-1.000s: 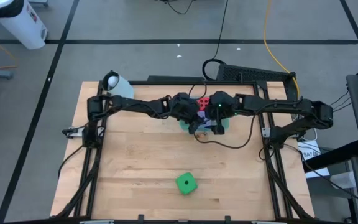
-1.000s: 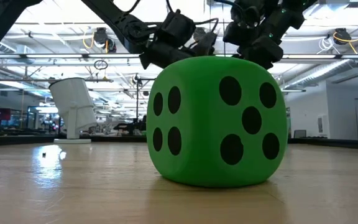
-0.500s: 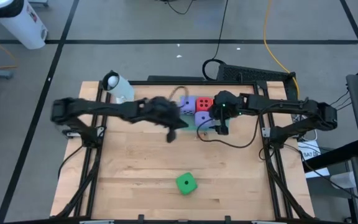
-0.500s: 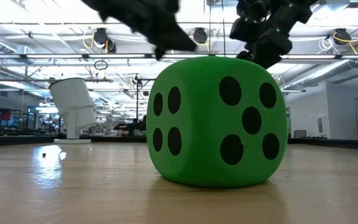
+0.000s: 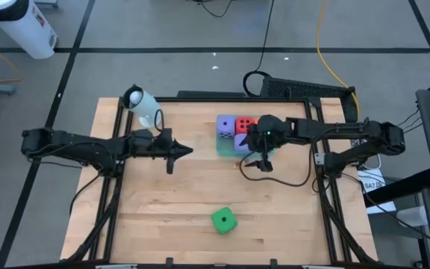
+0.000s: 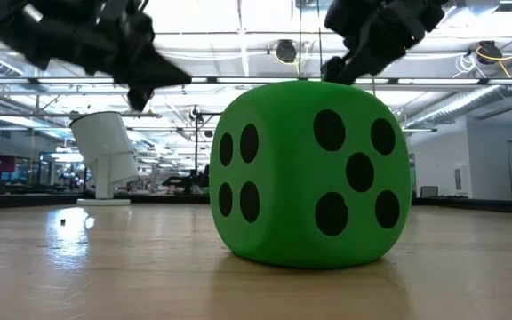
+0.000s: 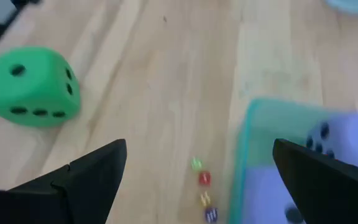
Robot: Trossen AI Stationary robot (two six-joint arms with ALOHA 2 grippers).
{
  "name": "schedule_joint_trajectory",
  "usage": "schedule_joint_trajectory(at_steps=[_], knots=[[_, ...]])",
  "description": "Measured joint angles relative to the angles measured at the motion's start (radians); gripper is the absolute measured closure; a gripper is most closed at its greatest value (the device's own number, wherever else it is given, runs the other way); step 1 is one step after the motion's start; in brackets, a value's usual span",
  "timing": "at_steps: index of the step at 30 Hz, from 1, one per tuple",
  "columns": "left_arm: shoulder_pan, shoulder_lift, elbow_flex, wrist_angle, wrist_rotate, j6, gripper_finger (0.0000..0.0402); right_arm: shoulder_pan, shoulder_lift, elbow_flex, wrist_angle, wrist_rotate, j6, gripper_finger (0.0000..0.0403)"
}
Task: Pick & Place Dice
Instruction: Put the big green dice into the transparent blue bin
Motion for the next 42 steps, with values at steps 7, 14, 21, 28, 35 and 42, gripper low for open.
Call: schedule_joint_trajectory(at_steps=[7,14,21,28,35,42], knots=[[-0.002,-0.001,-0.082,0.041,-0.029,-0.061,0.0396,0.166,0.028,0.002,0.114,0.105,0.142,0.0008],[-0.003,-0.001,-0.082,0.023,-0.024,-0.063,0.039,0.376,0.12,0.029,0.201,0.109,0.253,0.0003],[-0.007,-0.001,-0.082,0.006,-0.02,-0.073,0.0397,0.474,0.28,0.082,0.277,0.098,0.261,0.0003],[-0.021,-0.001,-0.081,-0.019,-0.016,-0.09,0.0382,0.516,0.41,0.08,0.478,0.028,0.316,0.0003],[-0.032,-0.001,-0.081,-0.025,-0.02,-0.09,0.0381,0.552,0.449,0.081,0.494,0.142,0.252,0.0003],[-0.032,-0.001,-0.081,-0.017,-0.021,-0.062,0.038,0.572,0.519,0.082,0.542,0.163,0.266,0.0003]])
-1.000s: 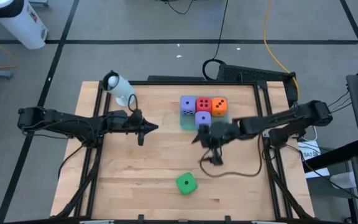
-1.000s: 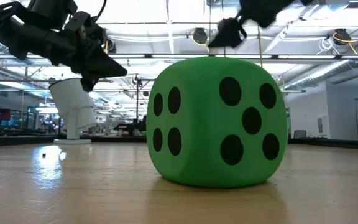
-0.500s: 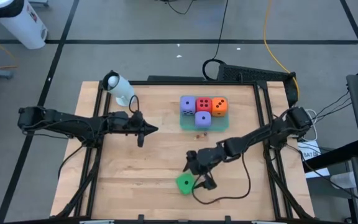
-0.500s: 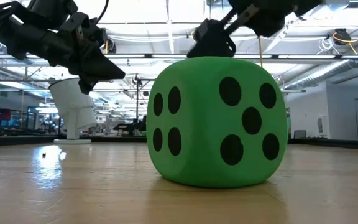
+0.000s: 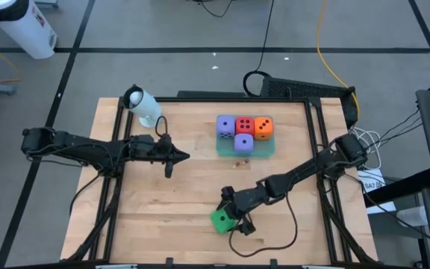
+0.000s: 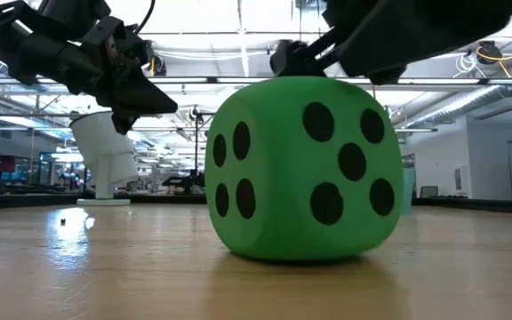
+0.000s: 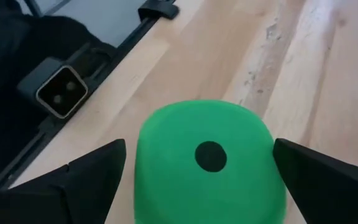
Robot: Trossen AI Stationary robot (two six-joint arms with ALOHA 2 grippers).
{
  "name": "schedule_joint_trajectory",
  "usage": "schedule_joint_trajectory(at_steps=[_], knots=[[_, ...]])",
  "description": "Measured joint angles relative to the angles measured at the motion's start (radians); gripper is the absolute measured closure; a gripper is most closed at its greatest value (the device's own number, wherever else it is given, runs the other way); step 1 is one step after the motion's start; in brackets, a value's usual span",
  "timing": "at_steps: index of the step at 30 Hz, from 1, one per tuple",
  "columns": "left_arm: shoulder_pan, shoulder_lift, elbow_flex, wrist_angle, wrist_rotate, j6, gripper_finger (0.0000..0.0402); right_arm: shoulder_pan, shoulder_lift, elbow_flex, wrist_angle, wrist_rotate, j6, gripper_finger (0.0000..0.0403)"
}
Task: Pick & Place Dice
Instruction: Put the big green dice into the transparent blue bin
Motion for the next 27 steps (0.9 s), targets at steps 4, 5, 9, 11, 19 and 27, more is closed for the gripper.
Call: schedule_joint_trajectory(at_steps=[4,5,9,11,19,27], knots=[[0.0,0.0,0.0,0.016,0.0,0.01,0.038,-0.004,0.022,0.002,0.006,0.013,0.01,0.0003],[0.0,0.0,0.0,0.022,0.0,0.015,0.038,-0.005,0.023,0.002,0.003,0.015,0.009,0.0003],[0.0,0.0,0.0,0.023,0.0,0.025,0.038,-0.001,0.023,0.001,0.0,0.014,-0.022,0.0003],[0.0,0.0,0.0,0.023,0.0,0.025,0.038,0.006,0.023,0.001,-0.002,0.012,-0.073,0.0003],[-0.007,0.0,0.0,0.007,0.0,0.015,0.038,0.043,-0.019,-0.004,0.005,0.066,-0.191,0.0003],[-0.036,0.0,0.0,-0.005,0.0,0.01,0.038,0.028,-0.042,-0.003,-0.005,0.054,-0.165,0.0003]])
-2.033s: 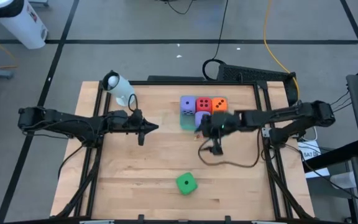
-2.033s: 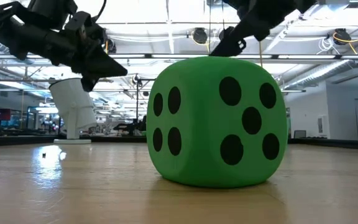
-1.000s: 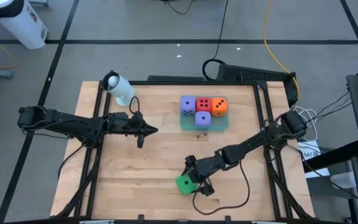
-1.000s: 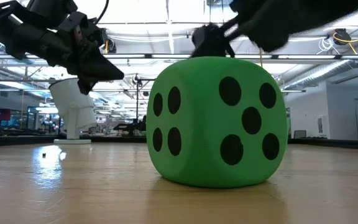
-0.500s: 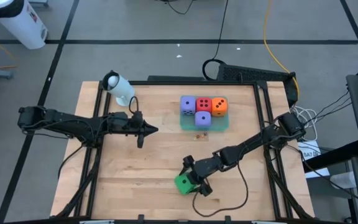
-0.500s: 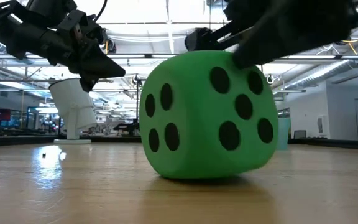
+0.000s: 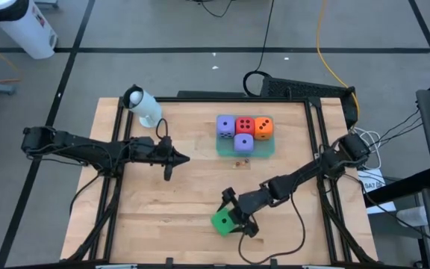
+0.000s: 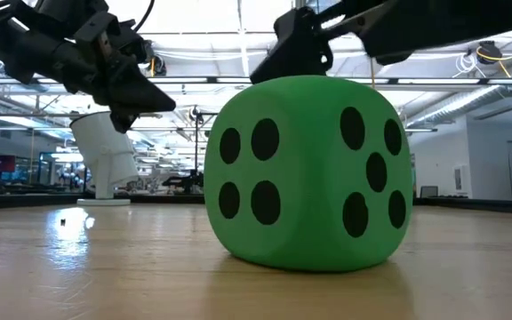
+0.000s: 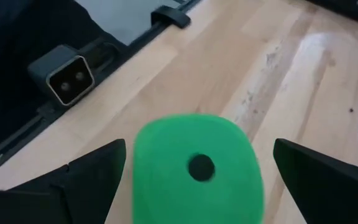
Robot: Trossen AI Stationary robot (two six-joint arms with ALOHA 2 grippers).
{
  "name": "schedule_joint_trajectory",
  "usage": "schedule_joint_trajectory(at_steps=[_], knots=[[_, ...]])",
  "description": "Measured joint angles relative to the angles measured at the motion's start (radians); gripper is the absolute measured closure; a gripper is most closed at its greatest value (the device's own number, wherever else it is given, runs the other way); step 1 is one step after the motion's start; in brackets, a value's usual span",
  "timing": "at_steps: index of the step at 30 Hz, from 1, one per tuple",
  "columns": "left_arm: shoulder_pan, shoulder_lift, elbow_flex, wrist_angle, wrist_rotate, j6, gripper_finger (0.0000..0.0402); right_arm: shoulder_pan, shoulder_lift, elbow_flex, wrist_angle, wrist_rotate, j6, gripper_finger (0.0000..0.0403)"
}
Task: Pick & Place Dice
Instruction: Put the big green dice into the transparent blue bin
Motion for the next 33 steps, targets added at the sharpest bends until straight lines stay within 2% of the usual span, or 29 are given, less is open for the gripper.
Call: schedule_joint_trajectory(at_steps=[12,23,33], knots=[[-0.013,0.0,0.0,0.0,0.0,-0.006,0.038,-0.024,0.068,0.003,-0.019,-0.086,0.134,0.0003],[-0.02,0.0,0.0,-0.001,-0.001,-0.031,0.038,-0.072,0.079,0.004,-0.025,0.099,0.26,0.0004],[-0.081,0.0,0.0,0.0,-0.032,-0.046,0.038,-0.143,0.079,0.004,-0.065,0.123,0.283,0.0006]])
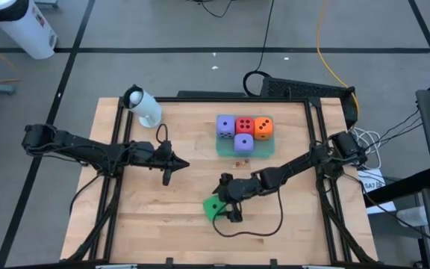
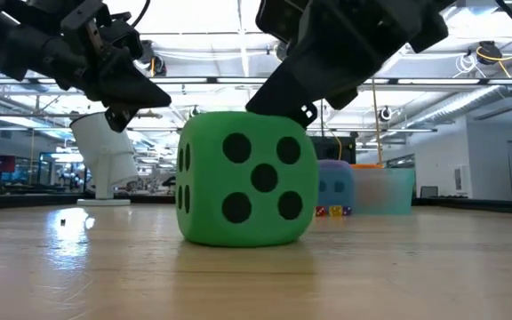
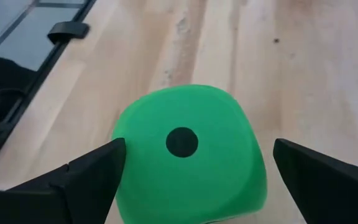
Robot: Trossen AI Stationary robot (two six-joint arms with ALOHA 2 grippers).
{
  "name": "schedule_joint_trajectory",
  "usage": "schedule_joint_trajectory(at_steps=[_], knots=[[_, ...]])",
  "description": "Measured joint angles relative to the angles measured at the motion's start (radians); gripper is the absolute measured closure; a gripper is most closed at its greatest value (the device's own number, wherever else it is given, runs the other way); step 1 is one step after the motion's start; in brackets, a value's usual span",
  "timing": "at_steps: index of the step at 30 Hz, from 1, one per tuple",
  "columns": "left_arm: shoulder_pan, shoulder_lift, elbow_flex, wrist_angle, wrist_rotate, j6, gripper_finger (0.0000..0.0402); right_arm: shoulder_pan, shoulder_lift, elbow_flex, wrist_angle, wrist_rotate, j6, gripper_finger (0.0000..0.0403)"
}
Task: Pick & Place Dice
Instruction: Put the big green dice into the transparent blue bin
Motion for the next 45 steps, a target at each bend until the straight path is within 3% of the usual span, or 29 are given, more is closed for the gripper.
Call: schedule_joint_trajectory(at_steps=[9,17,24,33,45], knots=[[-0.05,0.0,0.0,0.005,-0.085,-0.015,0.038,-0.051,-0.06,-0.005,-0.017,0.026,-0.049,0.0007],[-0.086,0.0,0.0,0.007,-0.107,-0.016,0.038,-0.05,-0.113,-0.006,0.007,0.02,-0.194,0.0007],[-0.089,0.0,0.0,0.008,-0.108,-0.007,0.038,-0.046,-0.121,-0.006,0.003,-0.07,-0.301,0.0004],[-0.089,0.0,0.0,0.0,-0.108,0.008,0.038,-0.069,-0.121,-0.005,0.014,-0.177,-0.31,0.0003],[-0.09,0.0,0.0,-0.018,-0.105,-0.003,0.038,-0.125,-0.1,-0.002,0.005,-0.211,-0.271,0.0003]])
